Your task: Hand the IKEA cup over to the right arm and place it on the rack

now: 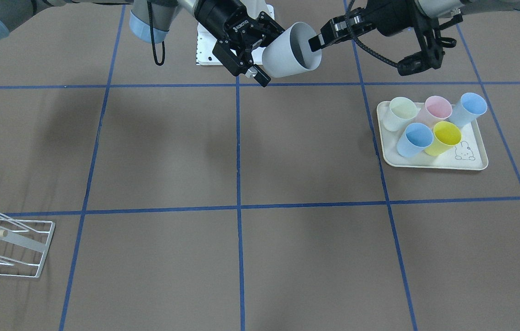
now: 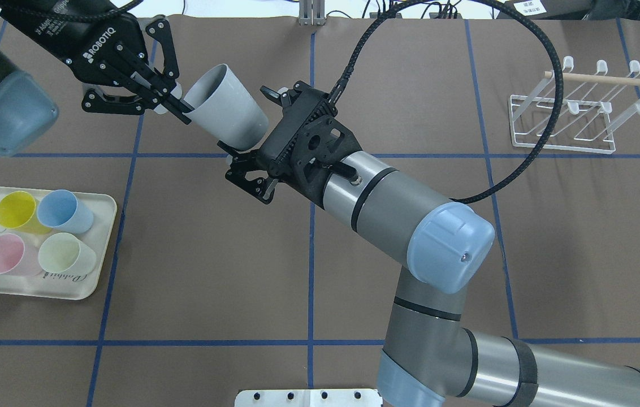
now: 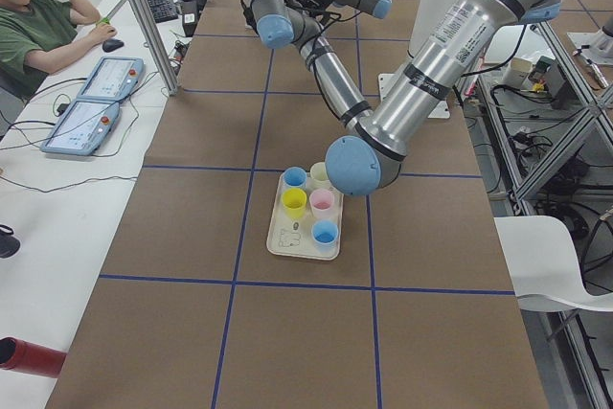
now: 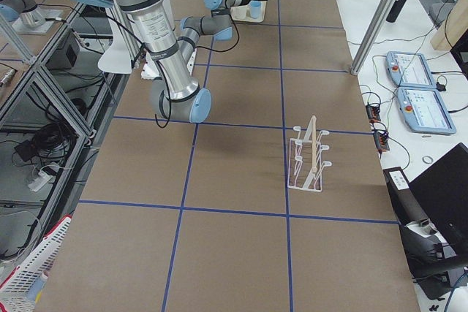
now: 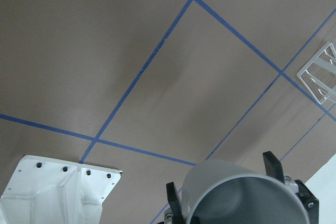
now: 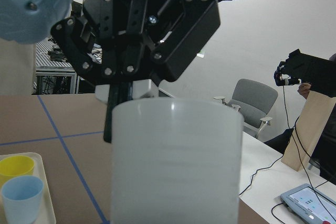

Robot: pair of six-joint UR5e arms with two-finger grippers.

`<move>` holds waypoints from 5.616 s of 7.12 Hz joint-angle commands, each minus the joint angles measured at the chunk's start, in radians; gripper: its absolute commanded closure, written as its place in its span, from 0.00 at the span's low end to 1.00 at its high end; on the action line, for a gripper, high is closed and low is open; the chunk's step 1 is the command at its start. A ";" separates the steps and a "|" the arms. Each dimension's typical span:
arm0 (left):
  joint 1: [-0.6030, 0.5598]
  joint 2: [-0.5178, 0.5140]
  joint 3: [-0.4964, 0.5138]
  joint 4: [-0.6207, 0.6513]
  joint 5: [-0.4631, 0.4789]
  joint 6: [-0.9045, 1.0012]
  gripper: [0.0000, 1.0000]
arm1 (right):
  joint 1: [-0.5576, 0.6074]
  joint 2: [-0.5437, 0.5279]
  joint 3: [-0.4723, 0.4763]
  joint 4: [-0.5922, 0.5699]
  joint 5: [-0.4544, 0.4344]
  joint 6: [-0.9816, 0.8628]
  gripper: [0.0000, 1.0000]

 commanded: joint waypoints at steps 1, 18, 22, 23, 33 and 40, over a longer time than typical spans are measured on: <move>0.000 -0.003 0.001 0.000 0.001 0.000 1.00 | -0.011 0.000 -0.001 -0.001 -0.008 -0.007 0.08; -0.038 -0.009 0.000 -0.021 0.003 0.018 0.00 | -0.014 -0.004 0.012 -0.014 -0.008 -0.025 0.45; -0.129 0.075 -0.013 -0.014 0.081 0.287 0.00 | 0.024 -0.055 0.142 -0.304 -0.005 0.089 0.49; -0.135 0.139 -0.017 -0.014 0.139 0.413 0.00 | 0.040 -0.055 0.145 -0.364 -0.001 0.114 0.52; -0.256 0.540 -0.019 0.045 0.349 1.275 0.00 | 0.649 -0.498 0.355 -0.889 0.506 -0.746 0.61; -0.250 0.569 -0.048 0.048 0.346 1.264 0.00 | 0.698 -0.655 0.218 -0.880 0.065 -1.673 0.66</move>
